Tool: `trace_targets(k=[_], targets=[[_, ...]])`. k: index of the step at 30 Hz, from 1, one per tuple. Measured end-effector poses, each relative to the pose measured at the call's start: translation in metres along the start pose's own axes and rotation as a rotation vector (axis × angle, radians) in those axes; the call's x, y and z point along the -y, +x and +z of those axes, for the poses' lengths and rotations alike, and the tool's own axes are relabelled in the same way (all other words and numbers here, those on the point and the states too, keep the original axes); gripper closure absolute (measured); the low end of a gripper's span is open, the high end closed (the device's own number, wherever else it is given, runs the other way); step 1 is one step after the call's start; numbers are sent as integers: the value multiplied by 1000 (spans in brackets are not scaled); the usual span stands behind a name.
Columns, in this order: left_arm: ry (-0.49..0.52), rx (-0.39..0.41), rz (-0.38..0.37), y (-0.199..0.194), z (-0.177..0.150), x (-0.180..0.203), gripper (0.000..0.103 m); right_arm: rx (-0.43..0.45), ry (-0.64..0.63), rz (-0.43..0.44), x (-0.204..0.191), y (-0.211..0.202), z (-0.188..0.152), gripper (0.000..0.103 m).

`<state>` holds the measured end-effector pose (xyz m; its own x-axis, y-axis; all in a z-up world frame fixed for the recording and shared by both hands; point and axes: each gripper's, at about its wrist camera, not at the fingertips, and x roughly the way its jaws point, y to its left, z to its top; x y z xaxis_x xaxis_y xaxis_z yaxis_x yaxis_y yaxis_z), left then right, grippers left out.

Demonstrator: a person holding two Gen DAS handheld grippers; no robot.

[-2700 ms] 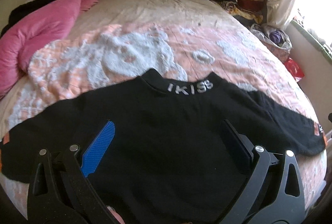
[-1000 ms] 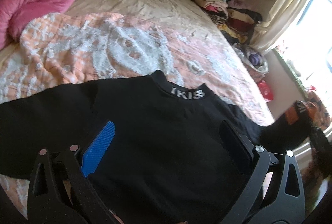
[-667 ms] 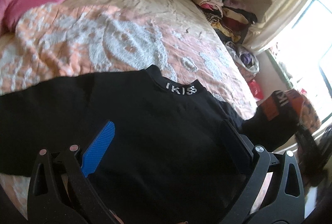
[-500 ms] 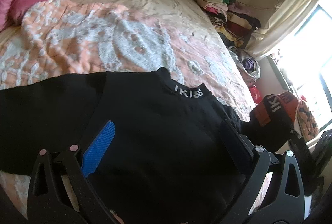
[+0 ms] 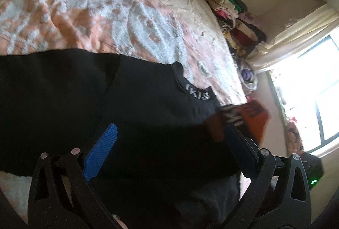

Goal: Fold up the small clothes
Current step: 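Carry the sleeve across the sweatshirt body and lay it down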

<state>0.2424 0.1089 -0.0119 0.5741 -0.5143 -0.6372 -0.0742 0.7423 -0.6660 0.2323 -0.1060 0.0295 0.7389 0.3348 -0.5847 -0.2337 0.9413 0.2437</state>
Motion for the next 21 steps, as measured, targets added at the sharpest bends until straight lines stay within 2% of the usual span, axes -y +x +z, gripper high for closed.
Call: trace_targets(k=[1, 4, 7, 9, 13, 17, 20, 21], targets=[[-11, -2, -24, 2, -1, -2, 8, -14, -4, 0, -3, 5, -3, 90], [-14, -14, -29, 8, -3, -3, 8, -58, -8, 26, -13, 18, -15, 87], [-8, -33, -31, 15, -6, -2, 9, -84, -10, 59, -17, 21, -22, 77], [-7, -40, -35, 17, -7, -3, 9, -105, -13, 96, -19, 17, -26, 54], [-2, -42, -36, 21, -9, -3, 10, -140, -31, 140, -21, 7, -36, 52], [32, -47, 11, 27, -13, 0, 13, -167, -14, 164, -15, -9, -49, 48], [59, -57, 35, 31, -16, 3, 20, -162, 8, 162, -6, -23, -53, 47], [74, -55, 56, 33, -17, 4, 26, -159, 16, 157, -2, -28, -54, 47]])
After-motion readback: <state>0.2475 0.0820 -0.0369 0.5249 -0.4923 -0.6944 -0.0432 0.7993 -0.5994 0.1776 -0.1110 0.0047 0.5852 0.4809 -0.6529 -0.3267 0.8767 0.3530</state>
